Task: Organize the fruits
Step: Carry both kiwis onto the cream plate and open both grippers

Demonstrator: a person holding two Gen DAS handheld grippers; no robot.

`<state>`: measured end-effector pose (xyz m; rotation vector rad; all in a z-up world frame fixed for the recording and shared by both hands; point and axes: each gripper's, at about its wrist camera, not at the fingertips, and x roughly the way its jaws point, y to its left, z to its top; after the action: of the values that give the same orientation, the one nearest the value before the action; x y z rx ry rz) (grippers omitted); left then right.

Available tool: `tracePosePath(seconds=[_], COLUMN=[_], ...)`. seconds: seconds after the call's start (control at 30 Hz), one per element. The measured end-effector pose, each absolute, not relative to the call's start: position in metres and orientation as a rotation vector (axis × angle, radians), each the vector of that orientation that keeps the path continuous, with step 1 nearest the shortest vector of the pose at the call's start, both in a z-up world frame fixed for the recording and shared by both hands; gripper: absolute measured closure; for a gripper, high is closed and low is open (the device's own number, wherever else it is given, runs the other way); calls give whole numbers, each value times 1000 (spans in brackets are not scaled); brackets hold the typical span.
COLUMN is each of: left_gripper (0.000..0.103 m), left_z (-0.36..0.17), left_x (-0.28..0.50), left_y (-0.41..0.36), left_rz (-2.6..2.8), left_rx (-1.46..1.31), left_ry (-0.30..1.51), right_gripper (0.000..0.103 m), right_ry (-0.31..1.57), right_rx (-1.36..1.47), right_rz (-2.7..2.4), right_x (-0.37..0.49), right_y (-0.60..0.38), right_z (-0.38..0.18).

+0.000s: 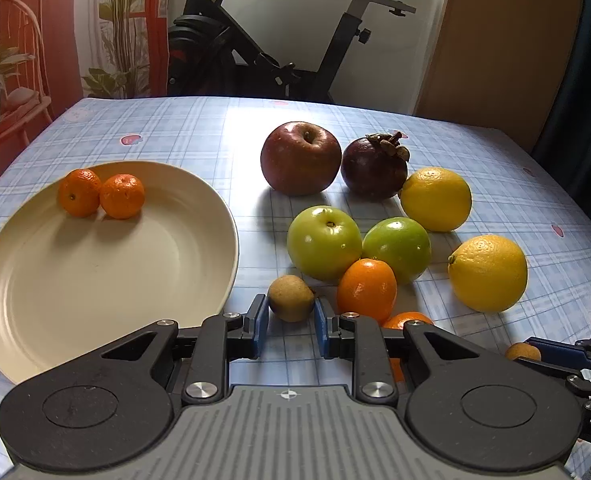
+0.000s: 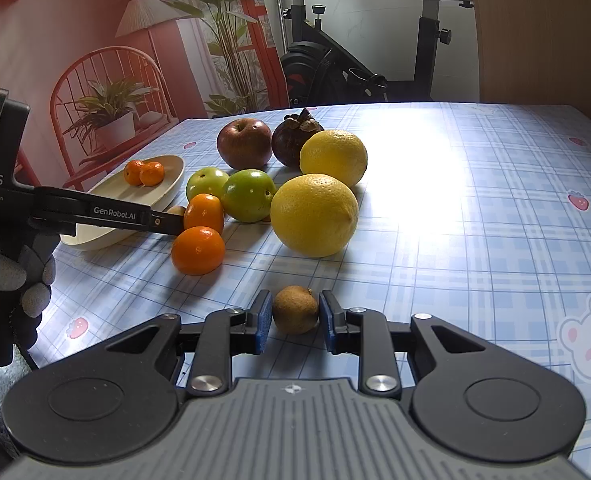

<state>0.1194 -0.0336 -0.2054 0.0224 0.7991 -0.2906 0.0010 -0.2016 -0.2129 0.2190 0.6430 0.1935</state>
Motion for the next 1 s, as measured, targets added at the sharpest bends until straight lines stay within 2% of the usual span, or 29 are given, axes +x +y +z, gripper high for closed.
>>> tracePosePath(seconds=[0.5,0.8,1.0], left_gripper=[77,77,77], left_z=[-159,-125,-135], left_x=[113,143,171], left_y=[-3,65,104], left_rz=[-277,-212,-157], left_rx=[-20,-89,-100], left_ry=[718,713,762], right_gripper=[75,75,75], right_ry=[588,503,560], right_rx=[175,12,-82], right_rz=[246,404,524], right_x=[16,90,157], right_y=[-194,-142,-83], right_z=[-181,-135,-141])
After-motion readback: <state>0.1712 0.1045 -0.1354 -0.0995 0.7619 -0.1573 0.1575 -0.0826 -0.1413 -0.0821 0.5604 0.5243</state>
